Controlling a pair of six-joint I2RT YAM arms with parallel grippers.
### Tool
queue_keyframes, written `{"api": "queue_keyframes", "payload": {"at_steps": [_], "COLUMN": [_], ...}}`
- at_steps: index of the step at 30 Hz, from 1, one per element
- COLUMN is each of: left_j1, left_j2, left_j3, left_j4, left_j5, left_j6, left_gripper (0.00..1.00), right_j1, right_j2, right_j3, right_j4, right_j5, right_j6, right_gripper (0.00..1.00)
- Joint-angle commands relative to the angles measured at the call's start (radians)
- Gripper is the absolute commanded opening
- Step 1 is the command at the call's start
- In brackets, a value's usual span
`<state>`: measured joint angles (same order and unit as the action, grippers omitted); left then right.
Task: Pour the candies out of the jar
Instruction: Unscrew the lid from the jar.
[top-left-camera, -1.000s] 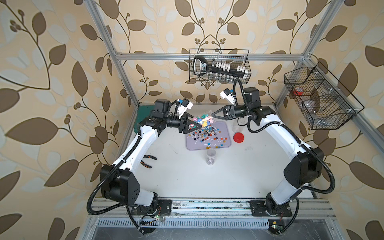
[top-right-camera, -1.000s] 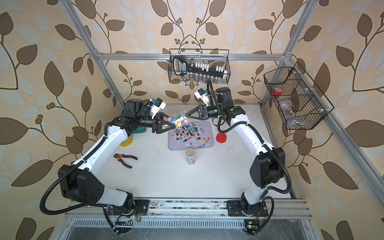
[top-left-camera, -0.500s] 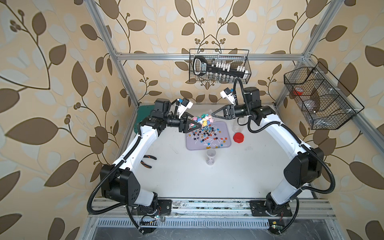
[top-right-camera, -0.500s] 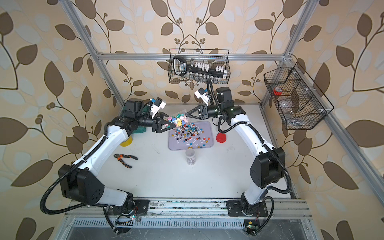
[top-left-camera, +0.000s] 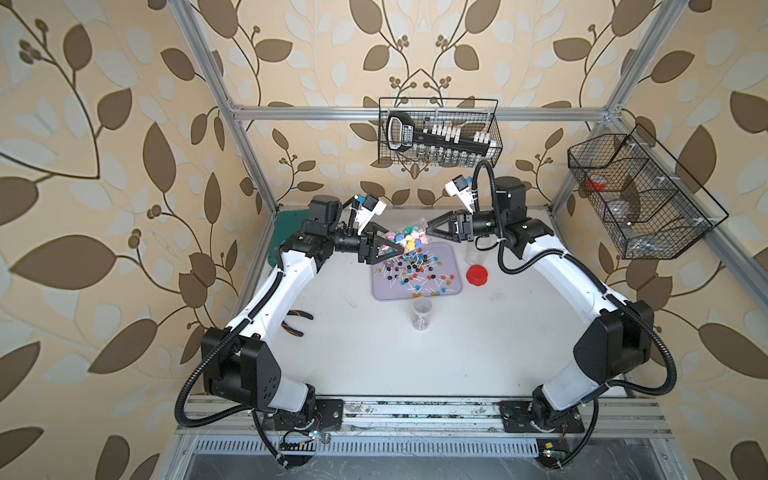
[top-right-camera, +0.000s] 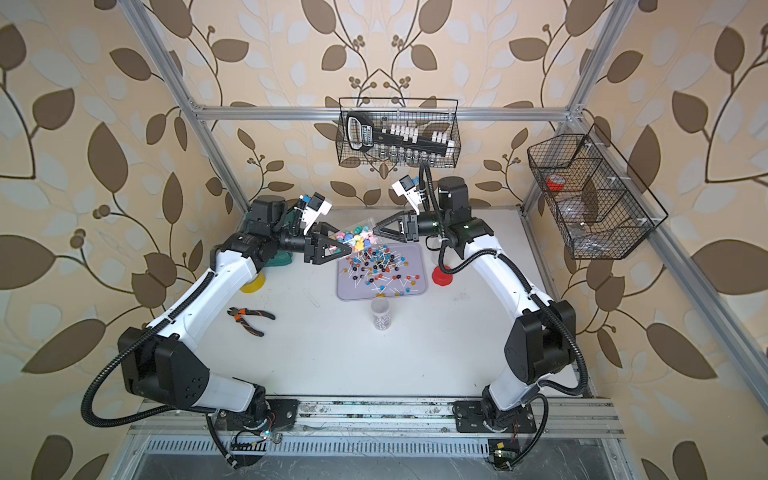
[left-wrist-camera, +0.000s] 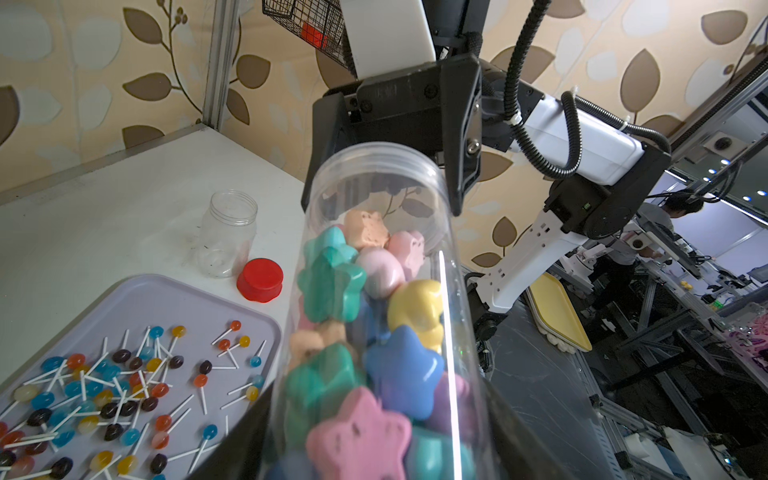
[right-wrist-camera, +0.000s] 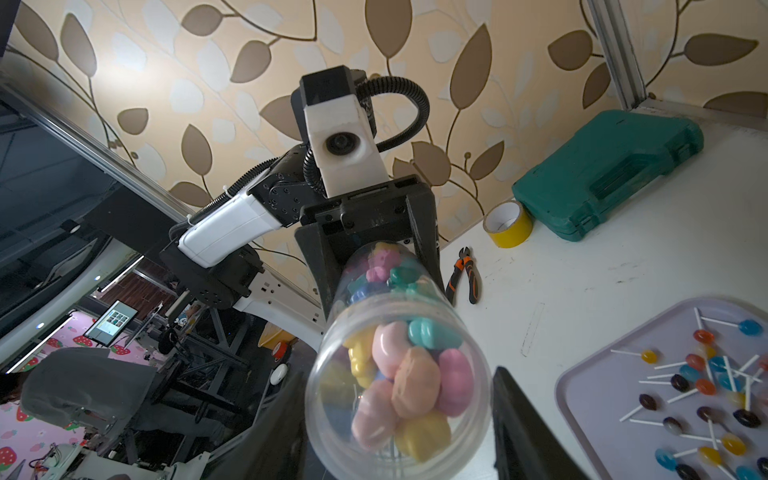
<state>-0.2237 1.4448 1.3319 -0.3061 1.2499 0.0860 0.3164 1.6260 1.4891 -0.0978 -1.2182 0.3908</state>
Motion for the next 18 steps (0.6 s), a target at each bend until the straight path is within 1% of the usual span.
{"api": "queue_keyframes", "payload": {"at_steps": [1,9,14,18], "left_j1": [-0.009,-0.008,-0.008,-0.009], "left_j2": [-0.011,-0.011,-0.011,-0.011], "left_j3": [0.033,0.027,0.023,0.02], "left_j4": [0.18,0.242,0.234,0.171], "left_j5": [0.009,0.018,0.019,0.026], "left_j6": [-0.076,-0.124,-0.12,-0.081], "left_gripper": [0.56,0.56,0.56,0.57], "right_j1": [0.035,0.036,0.035,0.036], "right_j2": [-0.025,-0.042,-0.035,-0.034], "right_j3": [-0.06,-0.109,-0.098,-0.077], "right_j4": [0.072,0.084,0.095,0.101], "right_j5": [-0.107,-0.144,-0.131,-0.088], "right_j6": [-0.074,-0.193,-0.172,-0.126], "right_gripper": [0.36,0.34,0.34,0.33]}}
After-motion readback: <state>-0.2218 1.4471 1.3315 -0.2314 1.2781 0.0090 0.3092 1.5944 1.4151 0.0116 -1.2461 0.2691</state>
